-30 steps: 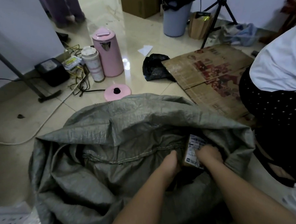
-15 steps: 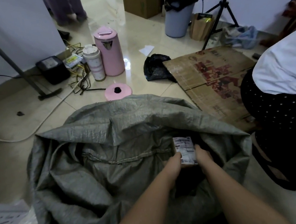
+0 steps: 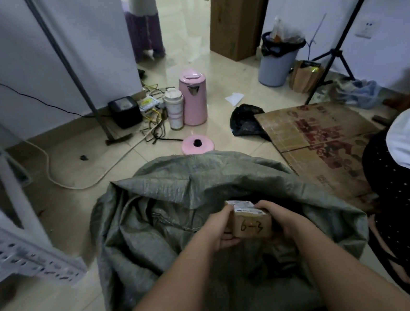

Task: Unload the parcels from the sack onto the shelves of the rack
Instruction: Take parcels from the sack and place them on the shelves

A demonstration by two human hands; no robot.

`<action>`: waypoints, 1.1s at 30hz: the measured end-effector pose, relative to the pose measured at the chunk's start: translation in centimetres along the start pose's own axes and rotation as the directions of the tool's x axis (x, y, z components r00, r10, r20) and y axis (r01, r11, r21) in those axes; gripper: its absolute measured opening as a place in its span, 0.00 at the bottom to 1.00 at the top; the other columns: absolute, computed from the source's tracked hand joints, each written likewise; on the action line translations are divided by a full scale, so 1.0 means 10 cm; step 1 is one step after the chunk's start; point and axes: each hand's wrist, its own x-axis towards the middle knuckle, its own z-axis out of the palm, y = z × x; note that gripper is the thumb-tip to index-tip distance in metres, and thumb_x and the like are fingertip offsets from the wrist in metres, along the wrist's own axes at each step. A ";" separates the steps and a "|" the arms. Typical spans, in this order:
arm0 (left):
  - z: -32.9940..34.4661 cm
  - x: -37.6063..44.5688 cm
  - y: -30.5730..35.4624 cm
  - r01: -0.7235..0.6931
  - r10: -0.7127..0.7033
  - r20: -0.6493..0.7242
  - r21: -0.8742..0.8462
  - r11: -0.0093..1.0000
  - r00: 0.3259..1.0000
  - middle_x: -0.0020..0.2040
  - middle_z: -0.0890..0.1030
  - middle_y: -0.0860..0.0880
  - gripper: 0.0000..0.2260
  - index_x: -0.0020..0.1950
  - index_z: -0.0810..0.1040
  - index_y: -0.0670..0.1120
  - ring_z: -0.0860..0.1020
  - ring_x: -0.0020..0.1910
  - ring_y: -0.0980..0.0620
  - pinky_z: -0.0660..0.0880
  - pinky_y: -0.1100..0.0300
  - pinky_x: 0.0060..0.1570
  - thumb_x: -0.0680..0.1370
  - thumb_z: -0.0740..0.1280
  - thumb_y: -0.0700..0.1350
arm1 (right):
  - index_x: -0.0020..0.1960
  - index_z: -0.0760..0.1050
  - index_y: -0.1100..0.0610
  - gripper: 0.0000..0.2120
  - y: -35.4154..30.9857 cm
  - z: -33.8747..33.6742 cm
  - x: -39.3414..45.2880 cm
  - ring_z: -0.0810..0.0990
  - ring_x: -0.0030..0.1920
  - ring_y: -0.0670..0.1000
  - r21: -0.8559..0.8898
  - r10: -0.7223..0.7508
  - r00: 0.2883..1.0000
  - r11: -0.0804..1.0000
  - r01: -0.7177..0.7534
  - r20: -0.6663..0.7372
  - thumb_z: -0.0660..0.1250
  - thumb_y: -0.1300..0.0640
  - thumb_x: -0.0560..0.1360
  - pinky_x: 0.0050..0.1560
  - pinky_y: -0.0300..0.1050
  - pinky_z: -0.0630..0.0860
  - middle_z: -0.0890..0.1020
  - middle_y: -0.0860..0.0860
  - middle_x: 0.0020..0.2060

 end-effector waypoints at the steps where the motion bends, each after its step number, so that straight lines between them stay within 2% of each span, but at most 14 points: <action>1: -0.12 -0.13 0.05 -0.012 0.011 -0.008 -0.012 1.000 1.000 0.47 0.78 0.44 0.19 0.59 0.76 0.47 0.78 0.45 0.47 0.76 0.61 0.29 0.78 0.61 0.60 | 0.41 0.76 0.58 0.16 -0.08 0.11 -0.12 0.75 0.36 0.53 -0.024 -0.018 1.000 1.000 0.018 0.011 0.62 0.45 0.76 0.35 0.42 0.70 0.78 0.56 0.35; 3: -0.35 -0.35 0.11 -0.036 0.035 -0.026 -0.022 0.999 0.999 0.42 0.79 0.46 0.18 0.55 0.77 0.48 0.79 0.39 0.50 0.74 0.63 0.27 0.78 0.60 0.60 | 0.41 0.76 0.57 0.16 -0.21 0.33 -0.32 0.75 0.37 0.53 -0.035 -0.063 0.997 0.997 0.064 0.038 0.62 0.45 0.76 0.35 0.42 0.69 0.78 0.55 0.36; 6: -0.70 -0.69 0.19 -0.107 0.104 -0.070 -0.051 0.993 0.992 0.39 0.81 0.48 0.19 0.55 0.76 0.48 0.80 0.31 0.51 0.70 0.67 0.21 0.78 0.60 0.62 | 0.44 0.78 0.57 0.16 -0.36 0.70 -0.57 0.77 0.38 0.52 -0.013 -0.118 0.989 0.993 0.119 0.090 0.63 0.44 0.75 0.34 0.41 0.71 0.80 0.55 0.37; 9: -1.08 -1.09 0.22 -0.162 0.154 -0.132 -0.050 0.986 0.979 0.38 0.81 0.49 0.20 0.53 0.76 0.50 0.79 0.29 0.52 0.69 0.68 0.24 0.76 0.60 0.64 | 0.46 0.78 0.56 0.15 -0.47 1.12 -0.83 0.79 0.40 0.53 0.006 -0.158 0.974 0.987 0.159 0.160 0.64 0.44 0.72 0.37 0.43 0.76 0.81 0.55 0.39; 12: -1.49 -1.53 0.20 -0.190 0.181 -0.148 -0.054 0.980 0.972 0.32 0.80 0.51 0.17 0.45 0.76 0.50 0.79 0.27 0.54 0.71 0.66 0.28 0.77 0.59 0.62 | 0.47 0.78 0.57 0.15 -0.55 1.52 -1.17 0.80 0.38 0.53 -0.020 -0.180 0.954 0.981 0.191 0.241 0.63 0.45 0.73 0.34 0.41 0.77 0.82 0.56 0.38; 16: -2.03 -2.19 0.05 -0.235 0.221 -0.158 -0.079 0.969 0.962 0.33 0.80 0.50 0.15 0.43 0.76 0.51 0.80 0.28 0.53 0.71 0.66 0.29 0.77 0.60 0.61 | 0.52 0.78 0.57 0.17 -0.58 2.08 -1.63 0.81 0.42 0.54 -0.091 -0.171 0.921 0.972 0.215 0.351 0.64 0.45 0.72 0.43 0.45 0.76 0.83 0.55 0.42; 19: -2.35 -2.63 -0.19 -0.224 0.209 -0.153 -0.087 0.971 0.966 0.39 0.81 0.49 0.16 0.45 0.76 0.50 0.81 0.33 0.53 0.74 0.64 0.33 0.77 0.60 0.62 | 0.50 0.76 0.56 0.15 -0.51 2.46 -1.92 0.80 0.43 0.54 -0.192 -0.134 0.916 0.957 0.219 0.379 0.64 0.46 0.72 0.43 0.44 0.75 0.82 0.55 0.42; 21: -2.54 -2.90 -0.36 -0.212 0.195 -0.167 -0.091 0.973 0.966 0.39 0.81 0.50 0.16 0.45 0.76 0.50 0.81 0.33 0.54 0.73 0.65 0.33 0.77 0.59 0.62 | 0.50 0.76 0.55 0.16 -0.44 2.72 -2.08 0.80 0.45 0.54 -0.247 -0.098 0.912 0.946 0.209 0.399 0.67 0.45 0.69 0.44 0.45 0.75 0.82 0.55 0.43; 26: -3.05 -3.40 -0.71 -0.214 0.184 -0.221 -0.121 0.969 0.958 0.37 0.81 0.51 0.16 0.46 0.74 0.49 0.81 0.31 0.55 0.71 0.66 0.34 0.77 0.59 0.62 | 0.43 0.75 0.55 0.12 -0.24 3.39 -2.50 0.78 0.37 0.51 -0.334 -0.041 0.907 0.922 0.196 0.418 0.64 0.45 0.73 0.37 0.42 0.72 0.81 0.52 0.33; 30: -3.49 -3.76 -0.95 -0.244 0.194 -0.292 -0.146 0.959 0.937 0.39 0.82 0.49 0.17 0.49 0.75 0.49 0.82 0.31 0.54 0.72 0.65 0.34 0.76 0.60 0.61 | 0.48 0.75 0.54 0.13 -0.12 3.98 -2.73 0.80 0.41 0.52 -0.363 -0.038 0.879 0.902 0.236 0.476 0.64 0.45 0.73 0.40 0.41 0.75 0.81 0.52 0.41; 33: -3.79 -4.01 -1.16 -0.256 0.192 -0.356 -0.143 0.956 0.915 0.39 0.83 0.47 0.17 0.49 0.76 0.48 0.82 0.32 0.53 0.73 0.66 0.34 0.77 0.60 0.61 | 0.48 0.74 0.54 0.14 0.01 4.40 -2.92 0.81 0.37 0.51 -0.409 -0.016 0.861 0.875 0.258 0.508 0.64 0.44 0.73 0.34 0.38 0.76 0.81 0.52 0.40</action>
